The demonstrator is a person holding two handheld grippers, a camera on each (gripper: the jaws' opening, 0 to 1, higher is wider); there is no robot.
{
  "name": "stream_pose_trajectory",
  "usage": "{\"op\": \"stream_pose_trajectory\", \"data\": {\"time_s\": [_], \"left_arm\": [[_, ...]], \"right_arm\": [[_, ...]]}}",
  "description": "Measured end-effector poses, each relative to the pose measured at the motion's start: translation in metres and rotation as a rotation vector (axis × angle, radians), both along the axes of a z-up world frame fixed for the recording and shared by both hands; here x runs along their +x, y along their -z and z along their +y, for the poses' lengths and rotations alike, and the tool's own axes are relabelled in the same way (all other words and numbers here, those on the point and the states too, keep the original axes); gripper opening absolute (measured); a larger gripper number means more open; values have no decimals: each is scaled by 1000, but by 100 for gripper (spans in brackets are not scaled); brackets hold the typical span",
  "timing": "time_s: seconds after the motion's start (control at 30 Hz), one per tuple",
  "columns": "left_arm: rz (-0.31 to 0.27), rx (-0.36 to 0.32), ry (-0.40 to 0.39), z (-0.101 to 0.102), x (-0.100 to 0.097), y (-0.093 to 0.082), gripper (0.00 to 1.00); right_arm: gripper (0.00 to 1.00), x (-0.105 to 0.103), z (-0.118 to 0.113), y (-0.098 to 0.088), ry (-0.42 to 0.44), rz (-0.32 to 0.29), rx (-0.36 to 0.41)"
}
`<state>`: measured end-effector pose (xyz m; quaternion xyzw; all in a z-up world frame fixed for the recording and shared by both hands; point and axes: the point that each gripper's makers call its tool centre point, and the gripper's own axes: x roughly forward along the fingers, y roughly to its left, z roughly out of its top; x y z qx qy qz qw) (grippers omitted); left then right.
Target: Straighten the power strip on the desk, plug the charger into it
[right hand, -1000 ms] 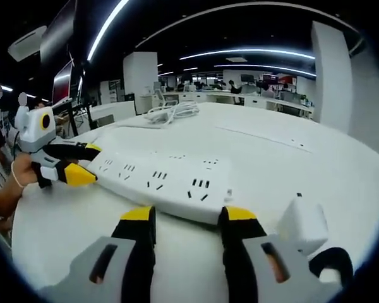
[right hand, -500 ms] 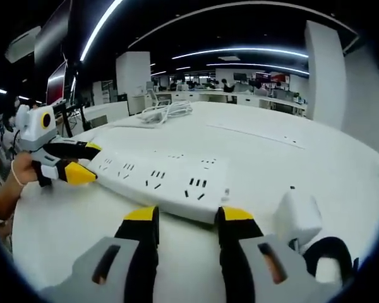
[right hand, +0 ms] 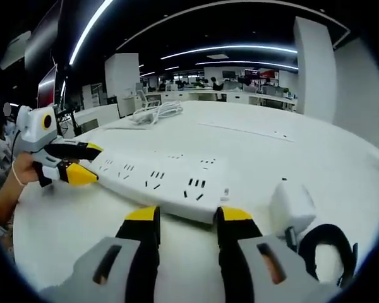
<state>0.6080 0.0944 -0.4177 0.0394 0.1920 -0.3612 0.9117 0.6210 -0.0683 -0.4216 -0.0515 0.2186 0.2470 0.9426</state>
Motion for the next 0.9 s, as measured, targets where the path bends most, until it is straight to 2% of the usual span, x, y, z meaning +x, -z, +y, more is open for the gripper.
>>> {"op": "stream_pose_trajectory", "data": {"time_s": [0.43, 0.53, 0.6, 0.63, 0.67, 0.73, 0.77, 0.87, 0.9], "left_arm": [[3, 18, 35, -3, 6, 0, 43], [5, 4, 27, -3, 5, 0, 43], [17, -74, -16, -4, 6, -3, 44], [17, -92, -35, -2, 7, -4, 47], [13, -98, -59, 2, 8, -3, 49], [21, -76, -58, 8, 5, -2, 50], [4, -67, -61, 11, 5, -4, 50], [-49, -62, -70, 16, 0, -11, 49], [-58, -70, -66, 15, -1, -13, 49]], "right_arm": [[33, 0, -4, 0, 22, -4, -11], [32, -1, -6, -1, -5, -16, -22], [33, -1, -6, -7, -34, -62, -13], [34, -2, -6, -9, -46, -75, -8], [37, -3, -5, -12, -57, -87, 1], [45, -3, -6, -15, -73, -120, -5], [48, -2, -8, -15, -73, -132, -11], [48, 1, -9, -14, -103, -175, -27], [48, 2, -7, -13, -144, -199, -54]]}}
